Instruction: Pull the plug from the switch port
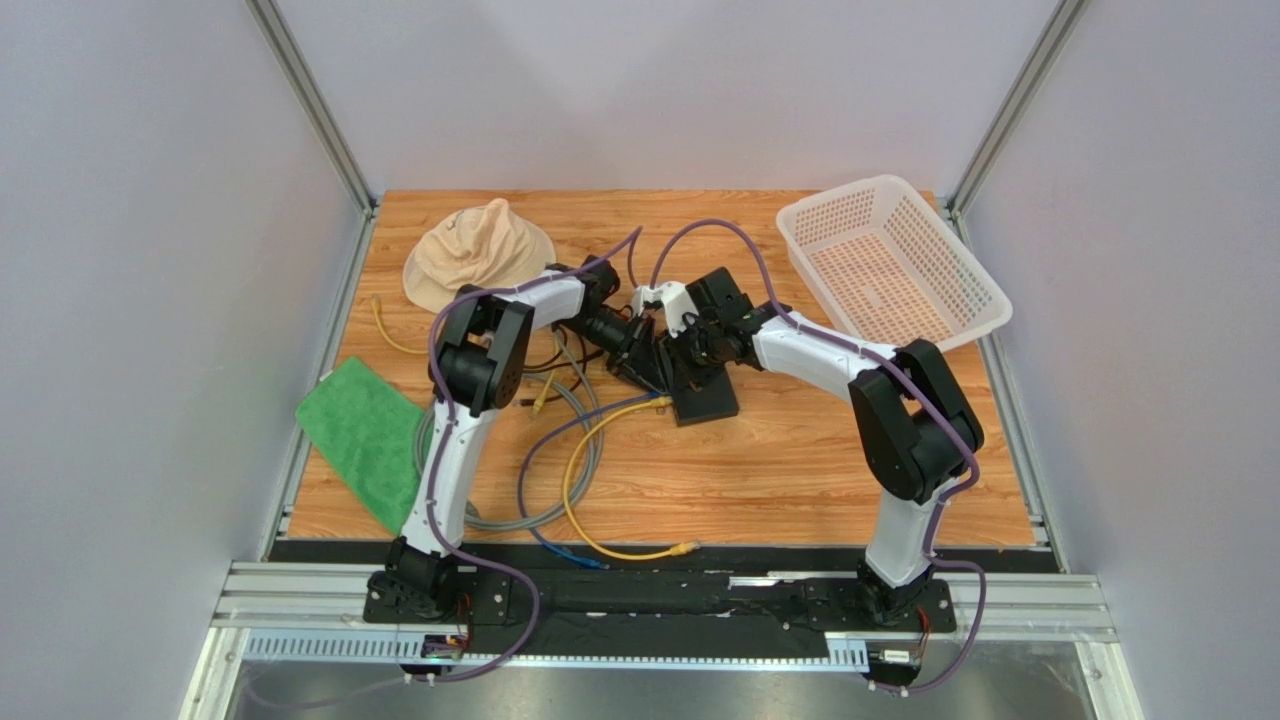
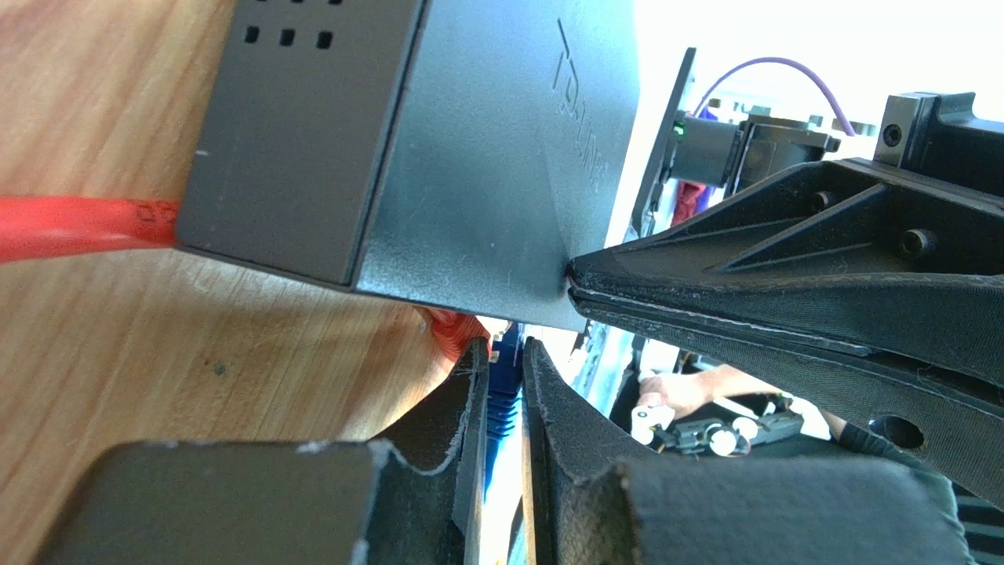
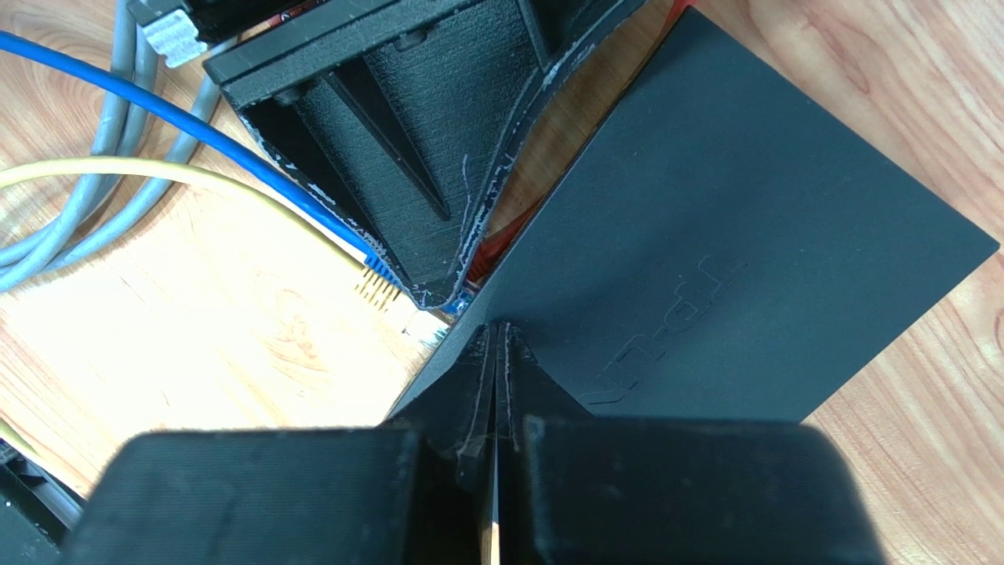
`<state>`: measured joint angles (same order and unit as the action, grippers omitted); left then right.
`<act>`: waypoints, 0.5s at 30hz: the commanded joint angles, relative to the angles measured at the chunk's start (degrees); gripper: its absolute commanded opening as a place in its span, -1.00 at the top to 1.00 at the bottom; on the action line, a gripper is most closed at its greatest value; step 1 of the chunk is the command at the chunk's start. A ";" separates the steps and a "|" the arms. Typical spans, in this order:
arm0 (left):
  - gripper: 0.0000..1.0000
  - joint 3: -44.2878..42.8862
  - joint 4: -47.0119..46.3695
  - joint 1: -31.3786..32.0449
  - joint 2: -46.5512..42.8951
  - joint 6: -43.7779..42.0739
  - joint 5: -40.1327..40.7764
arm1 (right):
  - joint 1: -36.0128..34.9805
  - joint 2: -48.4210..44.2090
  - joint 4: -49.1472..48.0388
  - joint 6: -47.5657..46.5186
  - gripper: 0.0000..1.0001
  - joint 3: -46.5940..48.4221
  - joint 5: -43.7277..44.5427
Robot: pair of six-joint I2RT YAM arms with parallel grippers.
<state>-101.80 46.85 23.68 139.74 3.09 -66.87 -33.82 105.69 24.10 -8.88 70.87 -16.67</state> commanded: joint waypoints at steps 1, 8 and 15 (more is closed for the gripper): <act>1.00 -3.93 1.65 -1.71 -0.44 -1.86 -1.69 | -0.72 2.59 3.24 -0.08 1.00 -2.32 0.85; 1.00 2.49 1.57 -1.45 -2.37 -4.59 -2.21 | -0.72 2.68 3.06 -0.25 1.00 -2.40 0.76; 1.00 -9.29 7.02 -1.97 0.70 -7.49 0.24 | -0.72 2.86 3.41 -0.43 1.00 -2.05 0.84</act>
<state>-104.42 52.21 22.11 140.55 -1.13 -67.09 -34.11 105.78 23.44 -8.88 70.67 -16.80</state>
